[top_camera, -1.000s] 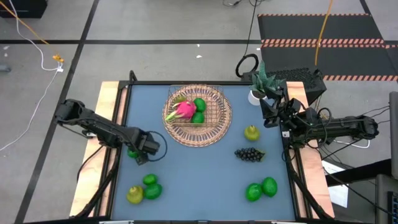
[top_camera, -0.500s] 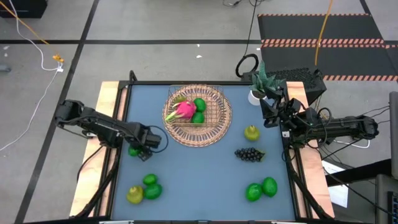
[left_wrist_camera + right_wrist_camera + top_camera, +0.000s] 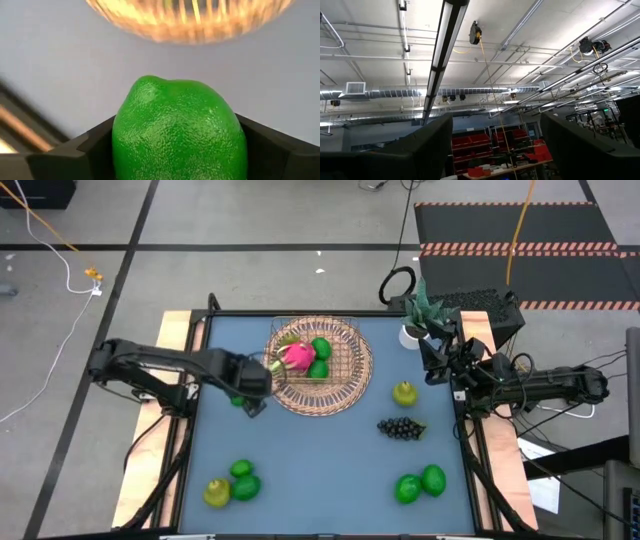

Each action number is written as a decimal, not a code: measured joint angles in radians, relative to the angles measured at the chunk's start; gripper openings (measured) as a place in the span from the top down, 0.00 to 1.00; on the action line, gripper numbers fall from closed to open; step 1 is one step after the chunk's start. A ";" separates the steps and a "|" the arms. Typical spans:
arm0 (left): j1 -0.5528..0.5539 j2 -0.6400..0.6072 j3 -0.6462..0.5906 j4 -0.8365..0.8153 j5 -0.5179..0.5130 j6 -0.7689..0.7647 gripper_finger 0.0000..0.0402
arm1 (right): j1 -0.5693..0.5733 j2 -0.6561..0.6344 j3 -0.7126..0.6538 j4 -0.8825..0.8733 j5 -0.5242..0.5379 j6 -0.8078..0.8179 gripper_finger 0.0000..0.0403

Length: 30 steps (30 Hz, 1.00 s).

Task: Build produce basket
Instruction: Put the green lime into the gold wire basket

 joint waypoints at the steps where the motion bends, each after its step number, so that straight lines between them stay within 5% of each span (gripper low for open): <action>1: 0.000 0.000 0.053 -0.030 -0.052 0.009 0.23 | 0.000 0.000 0.000 0.000 0.000 0.000 0.26; 6: 0.049 -0.001 0.256 -0.014 -0.227 0.146 0.27 | 0.000 0.000 0.000 0.000 0.000 0.015 0.26; 10: 0.153 0.005 0.289 0.235 -0.233 0.330 0.27 | 0.000 0.000 0.000 0.003 0.000 0.038 0.26; 18: 0.329 0.165 0.288 0.616 -0.148 0.600 0.24 | 0.000 0.000 0.000 0.013 0.000 0.028 0.26; 30: 0.377 0.468 0.288 0.982 -0.049 0.627 0.17 | 0.000 0.000 0.000 -0.011 0.027 -0.001 0.26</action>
